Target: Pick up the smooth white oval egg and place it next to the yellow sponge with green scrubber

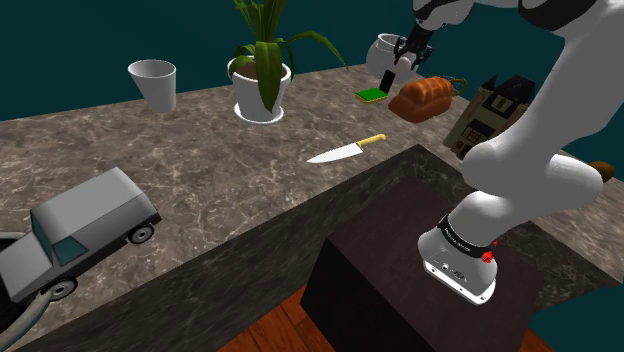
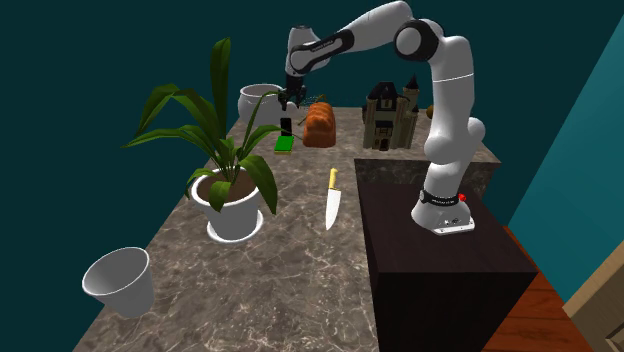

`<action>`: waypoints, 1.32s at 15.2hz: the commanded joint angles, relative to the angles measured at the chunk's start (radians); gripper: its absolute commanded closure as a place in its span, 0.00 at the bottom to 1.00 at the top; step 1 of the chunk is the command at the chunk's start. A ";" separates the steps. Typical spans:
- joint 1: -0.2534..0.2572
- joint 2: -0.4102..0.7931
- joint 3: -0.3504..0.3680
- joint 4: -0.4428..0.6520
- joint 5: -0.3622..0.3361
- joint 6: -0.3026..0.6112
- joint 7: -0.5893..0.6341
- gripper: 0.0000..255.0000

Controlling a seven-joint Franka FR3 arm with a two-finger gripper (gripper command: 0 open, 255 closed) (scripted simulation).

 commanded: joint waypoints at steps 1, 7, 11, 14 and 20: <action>-0.001 0.008 -0.001 -0.015 -0.002 0.024 0.000 1.00; 0.002 0.036 -0.006 -0.057 -0.012 0.093 0.006 1.00; 0.004 0.058 -0.009 -0.081 -0.019 0.138 0.011 1.00; 0.006 0.077 -0.012 -0.096 -0.025 0.171 0.015 1.00; 0.009 0.103 -0.017 -0.112 -0.033 0.213 0.020 1.00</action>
